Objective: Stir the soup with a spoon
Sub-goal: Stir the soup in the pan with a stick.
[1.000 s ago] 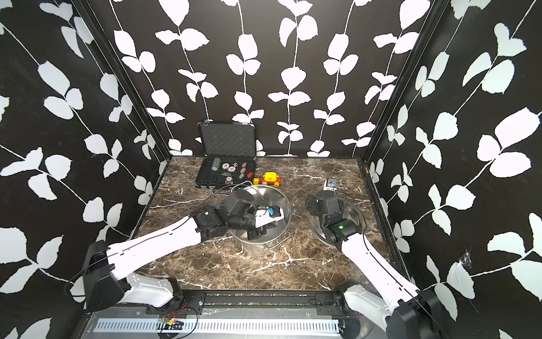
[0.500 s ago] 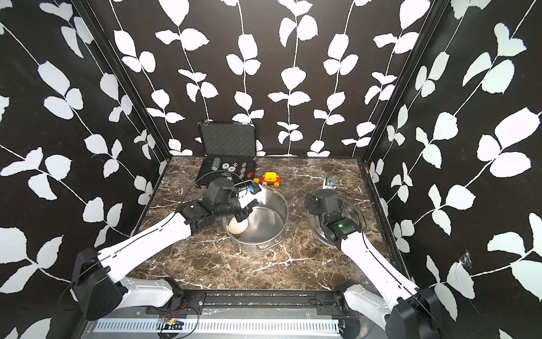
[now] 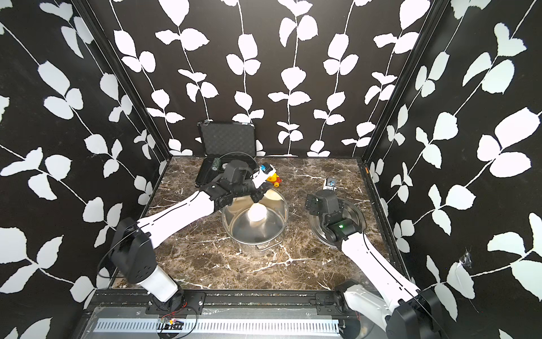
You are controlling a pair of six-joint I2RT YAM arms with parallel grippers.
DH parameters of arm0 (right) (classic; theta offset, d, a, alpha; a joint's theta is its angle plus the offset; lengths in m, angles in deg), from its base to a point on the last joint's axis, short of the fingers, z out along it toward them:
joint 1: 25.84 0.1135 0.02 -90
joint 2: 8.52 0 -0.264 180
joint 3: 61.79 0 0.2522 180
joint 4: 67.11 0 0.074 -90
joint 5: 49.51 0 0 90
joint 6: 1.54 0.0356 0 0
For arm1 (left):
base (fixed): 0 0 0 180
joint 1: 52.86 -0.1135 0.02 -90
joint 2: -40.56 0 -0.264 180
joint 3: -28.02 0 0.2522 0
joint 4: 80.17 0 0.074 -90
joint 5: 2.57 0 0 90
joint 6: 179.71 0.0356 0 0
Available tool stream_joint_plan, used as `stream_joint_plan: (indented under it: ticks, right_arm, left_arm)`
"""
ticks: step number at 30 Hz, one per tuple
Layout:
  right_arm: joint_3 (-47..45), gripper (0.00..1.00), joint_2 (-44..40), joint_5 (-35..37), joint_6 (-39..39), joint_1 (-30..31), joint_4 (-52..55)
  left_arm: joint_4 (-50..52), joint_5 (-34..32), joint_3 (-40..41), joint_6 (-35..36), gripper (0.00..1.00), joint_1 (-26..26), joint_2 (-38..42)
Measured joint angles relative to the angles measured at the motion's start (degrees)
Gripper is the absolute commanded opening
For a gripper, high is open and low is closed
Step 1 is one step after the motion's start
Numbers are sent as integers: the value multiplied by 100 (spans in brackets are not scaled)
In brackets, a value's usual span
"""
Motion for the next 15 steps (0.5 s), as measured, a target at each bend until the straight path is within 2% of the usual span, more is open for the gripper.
stream_joint_plan:
  ticks: [5, 15]
  right_arm:
    - [-59, 99, -85, 83, -2, 0, 7]
    - [-81, 99, -50, 96, 0, 0, -11]
  left_arm:
    - [13, 337, -275, -68, 0, 111, -326]
    - [619, 389, -319, 302, 0, 1075, -286]
